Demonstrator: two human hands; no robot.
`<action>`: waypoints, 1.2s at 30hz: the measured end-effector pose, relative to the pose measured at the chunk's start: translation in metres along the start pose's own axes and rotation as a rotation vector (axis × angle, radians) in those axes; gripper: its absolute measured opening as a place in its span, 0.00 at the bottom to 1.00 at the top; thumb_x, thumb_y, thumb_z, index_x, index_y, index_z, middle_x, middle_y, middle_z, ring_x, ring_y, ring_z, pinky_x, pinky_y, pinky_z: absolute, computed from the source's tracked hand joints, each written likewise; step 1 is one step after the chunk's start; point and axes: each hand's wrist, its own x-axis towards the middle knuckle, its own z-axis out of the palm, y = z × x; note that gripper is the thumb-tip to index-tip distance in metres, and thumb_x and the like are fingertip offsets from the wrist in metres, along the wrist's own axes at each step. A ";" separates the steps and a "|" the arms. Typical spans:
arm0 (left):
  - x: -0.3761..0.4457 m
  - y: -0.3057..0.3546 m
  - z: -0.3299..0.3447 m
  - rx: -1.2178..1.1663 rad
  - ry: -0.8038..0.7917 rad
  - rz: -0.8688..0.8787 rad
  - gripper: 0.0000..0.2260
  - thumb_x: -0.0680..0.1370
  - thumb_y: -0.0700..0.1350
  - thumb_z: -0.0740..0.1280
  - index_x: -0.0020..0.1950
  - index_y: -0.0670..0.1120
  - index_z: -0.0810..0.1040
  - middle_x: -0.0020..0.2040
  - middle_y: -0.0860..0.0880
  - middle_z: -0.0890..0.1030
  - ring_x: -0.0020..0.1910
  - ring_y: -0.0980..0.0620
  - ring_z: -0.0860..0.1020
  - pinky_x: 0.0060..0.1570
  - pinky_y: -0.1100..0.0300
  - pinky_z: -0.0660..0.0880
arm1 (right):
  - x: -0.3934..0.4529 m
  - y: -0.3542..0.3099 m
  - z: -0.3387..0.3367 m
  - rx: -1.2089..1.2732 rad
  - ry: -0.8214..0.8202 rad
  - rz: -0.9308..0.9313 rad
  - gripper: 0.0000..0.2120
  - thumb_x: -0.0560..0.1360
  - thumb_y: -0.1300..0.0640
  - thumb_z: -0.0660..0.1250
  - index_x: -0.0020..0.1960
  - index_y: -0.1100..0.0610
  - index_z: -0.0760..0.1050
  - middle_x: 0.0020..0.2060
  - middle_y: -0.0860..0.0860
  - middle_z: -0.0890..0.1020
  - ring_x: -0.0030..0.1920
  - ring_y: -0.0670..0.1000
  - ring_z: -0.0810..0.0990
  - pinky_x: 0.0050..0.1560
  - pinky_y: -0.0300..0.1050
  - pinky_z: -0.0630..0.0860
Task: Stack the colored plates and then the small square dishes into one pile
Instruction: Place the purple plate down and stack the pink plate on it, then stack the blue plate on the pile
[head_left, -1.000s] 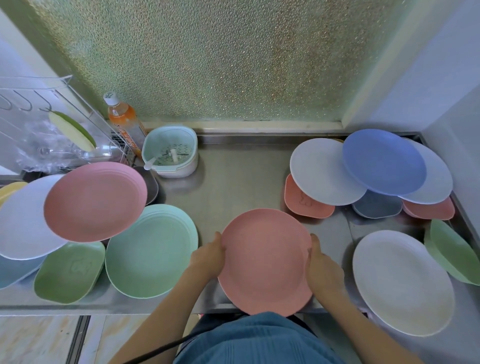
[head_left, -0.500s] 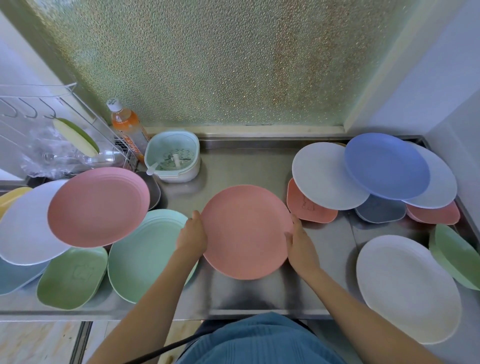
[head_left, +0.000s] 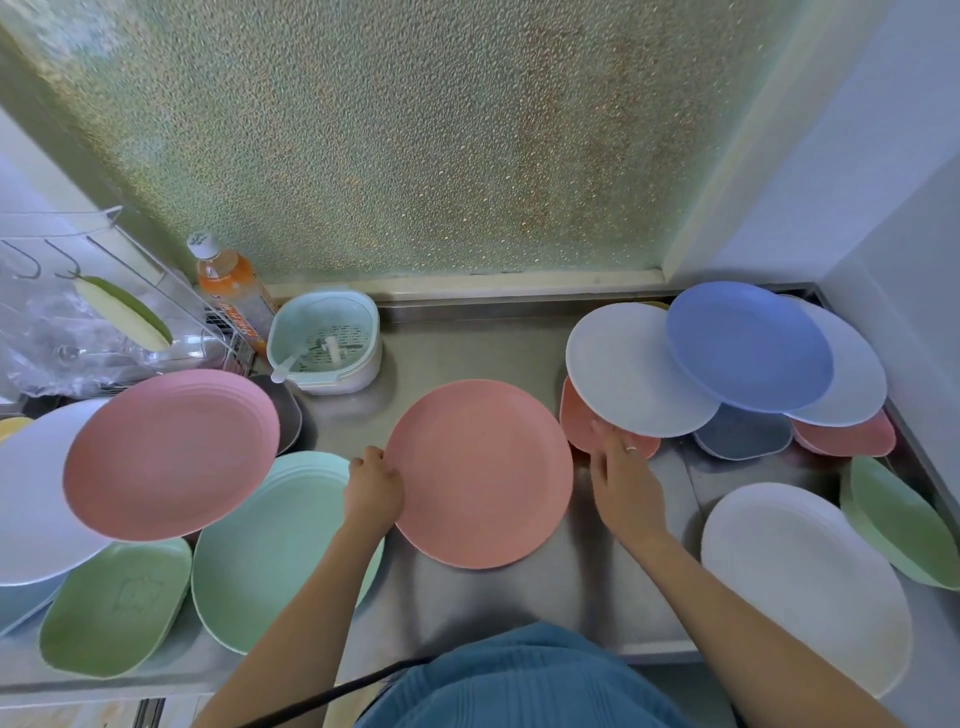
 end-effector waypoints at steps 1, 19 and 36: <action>0.000 0.001 0.002 0.017 0.020 -0.005 0.13 0.77 0.37 0.54 0.60 0.38 0.68 0.60 0.37 0.70 0.53 0.34 0.74 0.52 0.47 0.68 | 0.008 0.006 -0.010 -0.008 0.080 0.007 0.17 0.79 0.58 0.57 0.67 0.56 0.67 0.58 0.59 0.75 0.56 0.62 0.75 0.46 0.55 0.76; -0.004 0.028 0.027 0.203 0.206 0.059 0.12 0.74 0.34 0.55 0.57 0.40 0.67 0.55 0.40 0.70 0.51 0.37 0.76 0.40 0.49 0.66 | 0.084 0.093 -0.076 -0.347 0.275 0.103 0.12 0.74 0.65 0.63 0.56 0.61 0.78 0.46 0.61 0.81 0.50 0.65 0.75 0.52 0.58 0.70; -0.009 0.037 -0.001 -0.335 0.293 -0.042 0.18 0.79 0.55 0.54 0.53 0.42 0.73 0.47 0.44 0.78 0.49 0.39 0.75 0.47 0.50 0.68 | -0.033 -0.043 0.033 -0.032 0.251 -0.869 0.14 0.72 0.62 0.63 0.54 0.49 0.80 0.36 0.47 0.78 0.39 0.50 0.71 0.41 0.43 0.67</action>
